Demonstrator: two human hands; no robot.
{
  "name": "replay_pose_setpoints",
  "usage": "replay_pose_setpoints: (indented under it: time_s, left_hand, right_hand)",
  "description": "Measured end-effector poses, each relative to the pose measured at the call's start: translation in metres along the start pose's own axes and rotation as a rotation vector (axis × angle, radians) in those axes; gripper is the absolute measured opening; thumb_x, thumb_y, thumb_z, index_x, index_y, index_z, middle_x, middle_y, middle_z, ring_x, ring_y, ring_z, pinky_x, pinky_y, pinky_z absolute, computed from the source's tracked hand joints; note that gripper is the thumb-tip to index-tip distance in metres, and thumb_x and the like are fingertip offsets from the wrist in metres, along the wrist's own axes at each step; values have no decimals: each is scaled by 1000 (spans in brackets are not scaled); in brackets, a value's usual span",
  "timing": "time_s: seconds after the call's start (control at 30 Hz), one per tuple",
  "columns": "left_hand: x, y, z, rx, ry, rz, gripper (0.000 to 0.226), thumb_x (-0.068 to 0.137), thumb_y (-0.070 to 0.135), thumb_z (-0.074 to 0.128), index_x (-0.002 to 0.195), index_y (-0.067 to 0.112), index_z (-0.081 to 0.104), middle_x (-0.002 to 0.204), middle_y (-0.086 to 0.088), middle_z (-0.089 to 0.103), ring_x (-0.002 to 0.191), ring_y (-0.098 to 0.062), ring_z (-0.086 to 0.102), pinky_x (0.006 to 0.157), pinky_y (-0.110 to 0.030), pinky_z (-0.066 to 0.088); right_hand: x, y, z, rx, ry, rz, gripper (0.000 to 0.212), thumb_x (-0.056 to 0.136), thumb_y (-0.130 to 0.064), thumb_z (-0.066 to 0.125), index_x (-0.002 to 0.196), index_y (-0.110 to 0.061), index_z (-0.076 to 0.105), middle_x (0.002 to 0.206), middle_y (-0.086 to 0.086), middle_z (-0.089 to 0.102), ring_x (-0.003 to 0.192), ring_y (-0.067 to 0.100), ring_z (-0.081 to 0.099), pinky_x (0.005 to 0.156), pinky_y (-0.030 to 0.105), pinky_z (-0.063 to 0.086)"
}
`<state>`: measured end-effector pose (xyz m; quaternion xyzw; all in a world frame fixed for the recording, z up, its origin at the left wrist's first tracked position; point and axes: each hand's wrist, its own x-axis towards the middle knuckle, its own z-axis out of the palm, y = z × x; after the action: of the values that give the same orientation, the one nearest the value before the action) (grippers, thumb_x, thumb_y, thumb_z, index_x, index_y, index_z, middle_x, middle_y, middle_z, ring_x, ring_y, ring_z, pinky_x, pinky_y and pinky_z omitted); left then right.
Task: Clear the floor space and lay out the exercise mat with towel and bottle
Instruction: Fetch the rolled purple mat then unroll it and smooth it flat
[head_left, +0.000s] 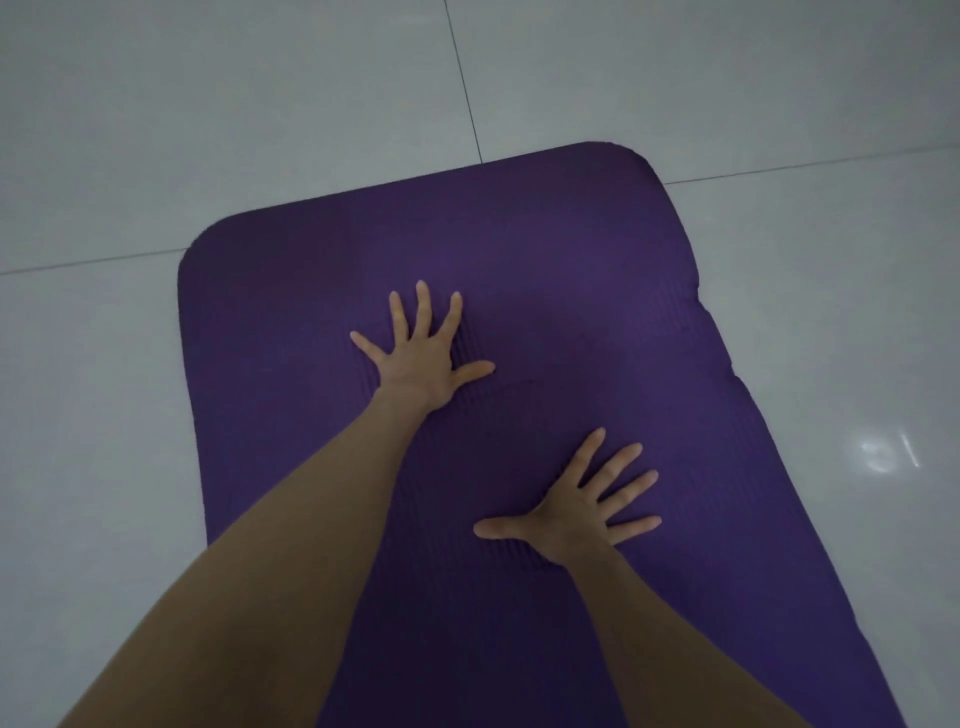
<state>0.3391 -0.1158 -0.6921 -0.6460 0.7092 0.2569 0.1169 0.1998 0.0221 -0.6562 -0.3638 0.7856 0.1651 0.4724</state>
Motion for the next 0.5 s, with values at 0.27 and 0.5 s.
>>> replay_pose_setpoints:
  time_s: [0.27,0.5]
  left_hand:
    - [-2,3,-1,-16,-18,-19,96,76,78,39,145,42,-17,154,2,-32,140,-29,-30,98,-75,-11]
    - [-33,10,8,-20,-49,-29,91,80,75,36,146,41,-17,154,4,-31,142,-27,-27,101,-76,-6]
  right_hand:
    - [0,4,-1,-1,12,-26,167,33,-82,73,109,-22,-63,115,13,-68,124,44,-50,99,73,-18]
    - [-3,17,5,13,100,-115,164,37,-86,69,129,-23,-50,126,9,-61,130,39,-46,101,68,-20]
